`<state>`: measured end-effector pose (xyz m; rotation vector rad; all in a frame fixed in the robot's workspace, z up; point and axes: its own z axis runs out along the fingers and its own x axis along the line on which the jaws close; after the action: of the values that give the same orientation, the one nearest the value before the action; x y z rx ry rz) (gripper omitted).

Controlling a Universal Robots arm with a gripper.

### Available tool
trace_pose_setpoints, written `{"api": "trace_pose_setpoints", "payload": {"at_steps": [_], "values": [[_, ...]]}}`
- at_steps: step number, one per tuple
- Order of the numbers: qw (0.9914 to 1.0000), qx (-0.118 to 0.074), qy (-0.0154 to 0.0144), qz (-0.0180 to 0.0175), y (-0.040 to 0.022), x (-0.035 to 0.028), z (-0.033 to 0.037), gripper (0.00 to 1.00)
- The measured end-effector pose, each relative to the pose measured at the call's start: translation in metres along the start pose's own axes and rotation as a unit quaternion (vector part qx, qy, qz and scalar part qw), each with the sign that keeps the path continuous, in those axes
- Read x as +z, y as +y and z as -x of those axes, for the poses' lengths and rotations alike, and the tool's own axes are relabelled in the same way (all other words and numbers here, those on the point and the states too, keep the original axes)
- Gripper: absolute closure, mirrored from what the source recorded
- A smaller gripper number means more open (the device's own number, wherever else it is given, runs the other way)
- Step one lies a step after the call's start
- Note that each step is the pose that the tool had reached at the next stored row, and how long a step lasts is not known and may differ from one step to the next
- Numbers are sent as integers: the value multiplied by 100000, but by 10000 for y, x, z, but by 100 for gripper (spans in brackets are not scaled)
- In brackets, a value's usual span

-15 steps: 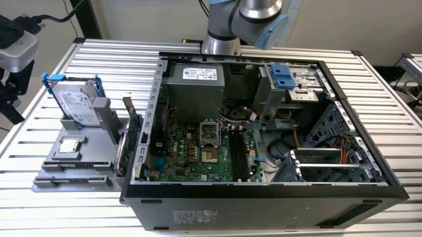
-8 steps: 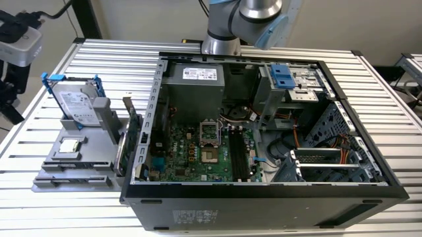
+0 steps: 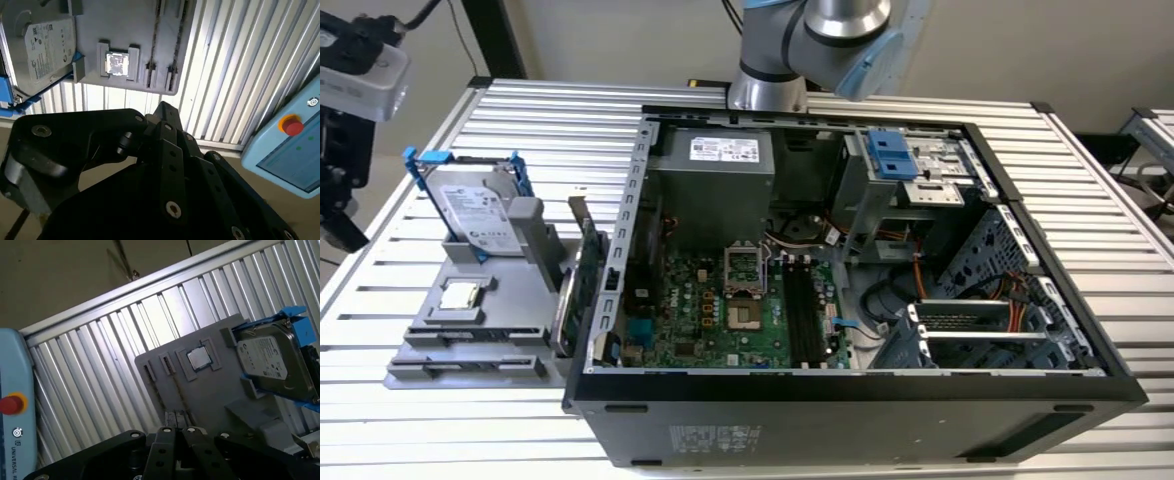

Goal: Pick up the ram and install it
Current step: 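Pick up the ram and move it above insertion slot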

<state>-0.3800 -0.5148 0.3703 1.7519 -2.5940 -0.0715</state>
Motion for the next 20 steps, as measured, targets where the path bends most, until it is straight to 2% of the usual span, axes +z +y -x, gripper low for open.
{"api": "trace_pose_setpoints", "payload": {"at_steps": [3,5,8,10,13,15,17,20], "values": [[99963,-2719,29,-205,1,1,1,100],[99896,-4526,-14,-475,1,3,1,100],[99724,-7370,-76,-912,0,5,0,100],[99572,-9171,-117,-1176,1,7,0,100],[99277,-11913,-135,-1433,1,9,1,100],[99044,-13719,-90,-1435,1,10,0,100],[98782,-15497,-40,-1391,1,12,0,100],[98325,-18178,28,-1330,1,15,0,100]]}}
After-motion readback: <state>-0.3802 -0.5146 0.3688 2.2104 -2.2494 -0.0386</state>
